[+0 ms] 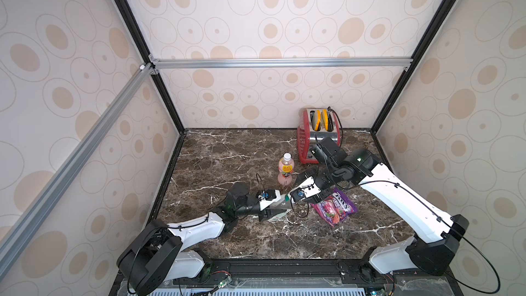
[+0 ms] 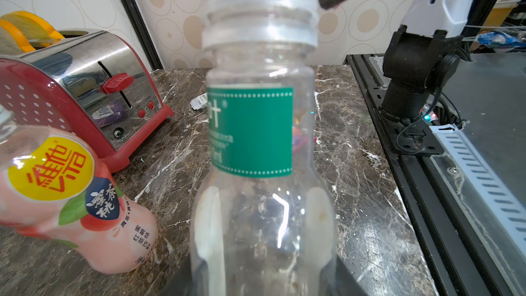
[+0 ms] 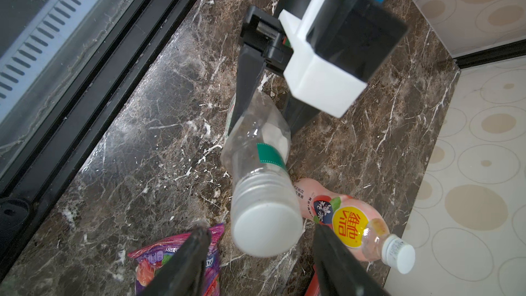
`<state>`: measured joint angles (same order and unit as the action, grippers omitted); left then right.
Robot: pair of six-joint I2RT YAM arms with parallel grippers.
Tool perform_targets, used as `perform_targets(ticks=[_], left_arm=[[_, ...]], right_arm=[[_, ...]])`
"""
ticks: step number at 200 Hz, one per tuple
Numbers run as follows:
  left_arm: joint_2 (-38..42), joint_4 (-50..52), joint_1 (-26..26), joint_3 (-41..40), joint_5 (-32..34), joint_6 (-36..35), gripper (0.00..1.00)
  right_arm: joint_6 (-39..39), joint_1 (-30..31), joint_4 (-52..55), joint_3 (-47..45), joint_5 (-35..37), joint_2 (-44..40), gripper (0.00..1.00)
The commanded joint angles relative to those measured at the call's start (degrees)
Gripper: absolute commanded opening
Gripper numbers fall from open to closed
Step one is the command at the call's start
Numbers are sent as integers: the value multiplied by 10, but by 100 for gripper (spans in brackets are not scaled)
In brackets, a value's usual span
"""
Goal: Screw on the bottle caps
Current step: Screw the bottle cap onto the plastic bottle.
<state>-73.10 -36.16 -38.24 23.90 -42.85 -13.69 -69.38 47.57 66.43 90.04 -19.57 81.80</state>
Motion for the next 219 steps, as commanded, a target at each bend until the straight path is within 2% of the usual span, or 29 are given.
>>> perform_targets(ticks=[1, 127, 162, 199, 219], left_arm=[[6, 3, 4, 23, -14, -12, 48], [11, 3, 4, 25, -22, -17, 47], [10, 2, 4, 25, -21, -16, 47], [15, -10, 3, 28, -6, -11, 47], [30, -21, 2, 25, 28, -12, 47]], right_arm=[[-4, 6, 6, -6, -3, 7, 61], [-2, 9, -3, -19, 4, 21, 49], [5, 9, -2, -21, 1, 26, 42], [45, 12, -4, -25, 8, 34, 41], [95, 16, -13, -25, 17, 47, 39]])
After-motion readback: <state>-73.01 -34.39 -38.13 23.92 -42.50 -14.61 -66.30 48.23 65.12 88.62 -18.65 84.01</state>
